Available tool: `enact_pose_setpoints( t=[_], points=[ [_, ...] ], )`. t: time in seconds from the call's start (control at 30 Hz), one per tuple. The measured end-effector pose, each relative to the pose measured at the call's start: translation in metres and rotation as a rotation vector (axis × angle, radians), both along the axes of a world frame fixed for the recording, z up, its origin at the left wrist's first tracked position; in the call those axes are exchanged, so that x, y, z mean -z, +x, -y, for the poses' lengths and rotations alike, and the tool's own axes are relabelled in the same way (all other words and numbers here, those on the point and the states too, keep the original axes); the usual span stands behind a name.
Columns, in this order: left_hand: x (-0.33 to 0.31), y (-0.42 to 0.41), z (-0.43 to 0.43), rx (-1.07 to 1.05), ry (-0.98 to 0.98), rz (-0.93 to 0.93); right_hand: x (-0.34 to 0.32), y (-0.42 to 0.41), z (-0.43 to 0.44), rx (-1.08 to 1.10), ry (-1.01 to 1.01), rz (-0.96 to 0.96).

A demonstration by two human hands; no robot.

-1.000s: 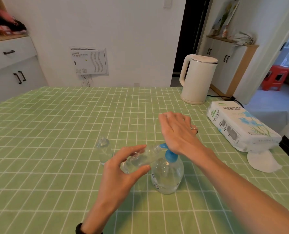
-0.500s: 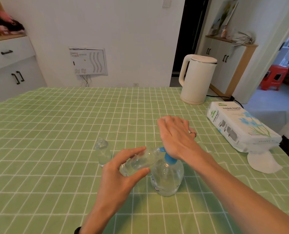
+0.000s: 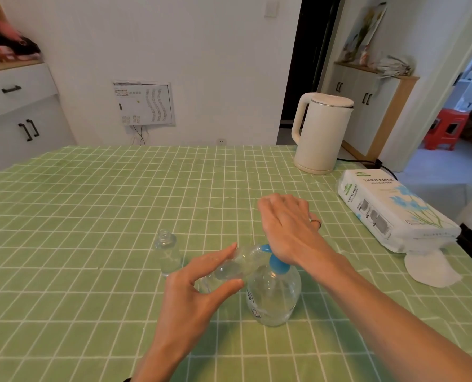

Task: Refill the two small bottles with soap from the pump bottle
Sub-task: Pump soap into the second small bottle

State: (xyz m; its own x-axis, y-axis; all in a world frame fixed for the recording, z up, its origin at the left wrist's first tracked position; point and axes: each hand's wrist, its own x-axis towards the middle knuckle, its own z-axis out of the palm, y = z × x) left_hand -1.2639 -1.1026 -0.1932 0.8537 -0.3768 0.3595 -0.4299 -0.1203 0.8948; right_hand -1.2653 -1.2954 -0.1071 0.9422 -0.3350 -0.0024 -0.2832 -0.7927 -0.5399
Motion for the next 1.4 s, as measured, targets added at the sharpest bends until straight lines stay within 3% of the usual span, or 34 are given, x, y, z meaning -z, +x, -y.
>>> enact_pose_setpoints(
  t=[0.77,0.83,1.07,1.4],
  points=[
    [-0.001,0.002,0.002,0.0,-0.002,0.043,0.009,0.004,0.003,-0.02,0.021,0.047],
    [-0.002,0.001,0.002,-0.003,-0.004,0.047,0.01,0.002,0.005,0.021,0.081,0.126],
    [-0.003,0.001,0.0,-0.022,0.0,0.068,-0.003,-0.007,0.018,0.162,0.678,0.332],
    [-0.004,0.001,0.005,-0.02,-0.024,0.064,0.054,-0.052,0.001,0.138,0.713,0.213]
  ],
)
